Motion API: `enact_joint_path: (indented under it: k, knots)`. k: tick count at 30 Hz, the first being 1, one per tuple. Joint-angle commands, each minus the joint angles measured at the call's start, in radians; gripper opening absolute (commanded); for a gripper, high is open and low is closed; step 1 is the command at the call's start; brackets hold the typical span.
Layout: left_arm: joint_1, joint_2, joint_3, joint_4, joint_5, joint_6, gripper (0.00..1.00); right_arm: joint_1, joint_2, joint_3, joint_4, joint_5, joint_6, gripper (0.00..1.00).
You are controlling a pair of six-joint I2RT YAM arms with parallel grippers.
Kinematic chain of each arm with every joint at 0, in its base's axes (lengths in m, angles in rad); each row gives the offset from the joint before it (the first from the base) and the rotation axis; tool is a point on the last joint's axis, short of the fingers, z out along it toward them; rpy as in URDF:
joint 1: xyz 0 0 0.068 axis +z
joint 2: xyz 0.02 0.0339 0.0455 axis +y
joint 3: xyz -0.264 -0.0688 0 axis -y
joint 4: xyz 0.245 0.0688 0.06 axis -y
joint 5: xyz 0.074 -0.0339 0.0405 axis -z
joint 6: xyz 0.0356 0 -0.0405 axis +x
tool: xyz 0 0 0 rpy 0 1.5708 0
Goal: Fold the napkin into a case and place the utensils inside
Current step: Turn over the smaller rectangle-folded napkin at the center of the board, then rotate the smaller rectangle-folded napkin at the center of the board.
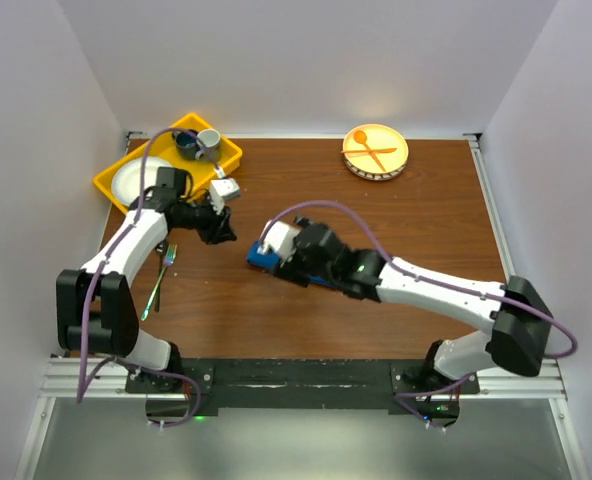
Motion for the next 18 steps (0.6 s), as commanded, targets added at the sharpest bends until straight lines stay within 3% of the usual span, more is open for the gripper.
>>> enact_joint_path:
  k: [1, 8, 18]
  knots:
    - [-0.118, 0.068, 0.051, 0.026, -0.030, 0.014, 0.29, -0.165, -0.071, 0.029, -0.228, -0.196, 0.212, 0.84]
    - [-0.228, 0.192, 0.120, 0.091, -0.112, 0.018, 0.20, -0.274, -0.052, -0.008, -0.273, -0.302, 0.367, 0.57]
    - [-0.313, 0.266, 0.033, 0.153, -0.245, 0.046, 0.14, -0.334, 0.106, -0.037, -0.249, -0.267, 0.447, 0.47]
